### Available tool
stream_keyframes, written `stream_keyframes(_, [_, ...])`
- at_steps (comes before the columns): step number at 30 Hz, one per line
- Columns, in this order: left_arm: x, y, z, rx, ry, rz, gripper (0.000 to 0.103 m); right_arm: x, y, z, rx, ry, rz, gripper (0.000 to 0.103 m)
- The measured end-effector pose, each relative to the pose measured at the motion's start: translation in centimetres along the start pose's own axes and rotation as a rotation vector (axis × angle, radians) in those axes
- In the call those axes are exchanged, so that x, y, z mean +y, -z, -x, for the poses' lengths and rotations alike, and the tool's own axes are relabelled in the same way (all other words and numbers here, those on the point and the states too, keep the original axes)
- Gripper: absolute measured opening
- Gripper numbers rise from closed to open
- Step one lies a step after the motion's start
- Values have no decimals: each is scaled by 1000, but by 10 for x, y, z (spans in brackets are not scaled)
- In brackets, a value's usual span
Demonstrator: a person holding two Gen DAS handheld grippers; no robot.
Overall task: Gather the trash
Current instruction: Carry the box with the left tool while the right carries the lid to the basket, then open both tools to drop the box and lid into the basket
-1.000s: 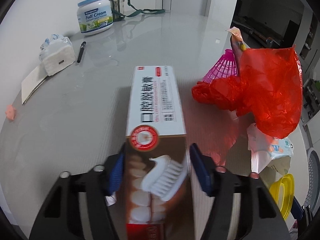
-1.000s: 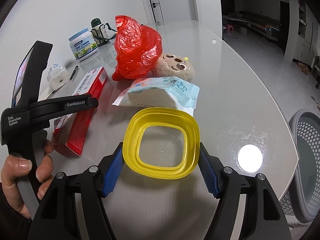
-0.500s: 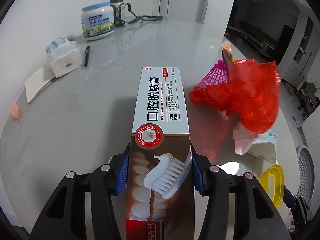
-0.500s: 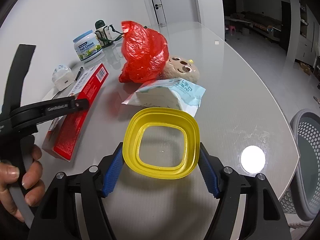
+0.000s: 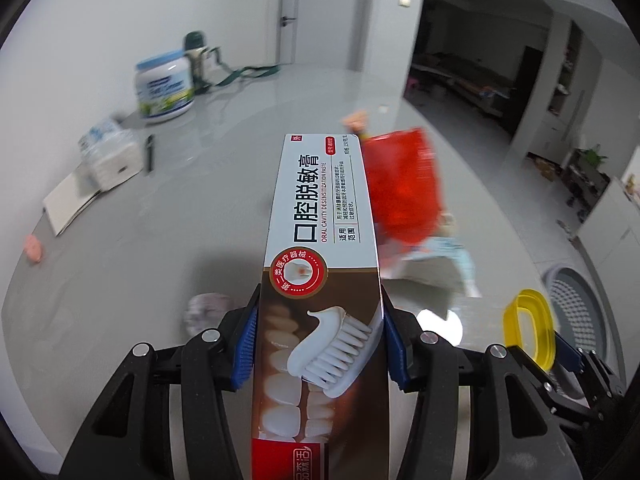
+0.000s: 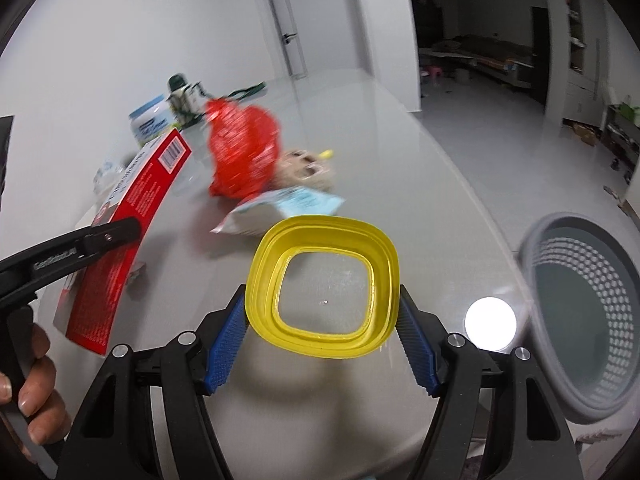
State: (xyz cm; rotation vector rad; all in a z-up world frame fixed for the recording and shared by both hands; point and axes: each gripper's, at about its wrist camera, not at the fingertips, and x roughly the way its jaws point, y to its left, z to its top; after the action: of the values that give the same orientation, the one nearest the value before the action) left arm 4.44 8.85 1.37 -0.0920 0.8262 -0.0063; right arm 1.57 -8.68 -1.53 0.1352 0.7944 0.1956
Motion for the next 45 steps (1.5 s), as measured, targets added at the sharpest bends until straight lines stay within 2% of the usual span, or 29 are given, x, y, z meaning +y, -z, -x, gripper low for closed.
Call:
stream_keyframes(6, [-63, 0, 9, -26, 103, -99, 51, -54, 5, 31, -53, 90, -80, 68])
stream_keyframes(16, [-189, 12, 0, 9, 316, -300, 51, -164, 29, 73, -83, 276, -281, 68])
stream_keyframes(24, [-266, 35, -29, 120, 430, -429, 51, -217, 46, 82, -58, 346, -362, 68])
stream_keyframes(30, [-309, 62, -49, 195, 458, -506, 51, -243, 60, 79, -25, 373, -395, 68])
stream_keyframes(35, [-330, 71, -69, 219, 453, -532, 51, -257, 64, 73, -8, 381, -394, 68])
stream_keyframes(45, [-350, 77, -86, 243, 418, -545, 51, -265, 62, 58, 17, 367, -390, 68])
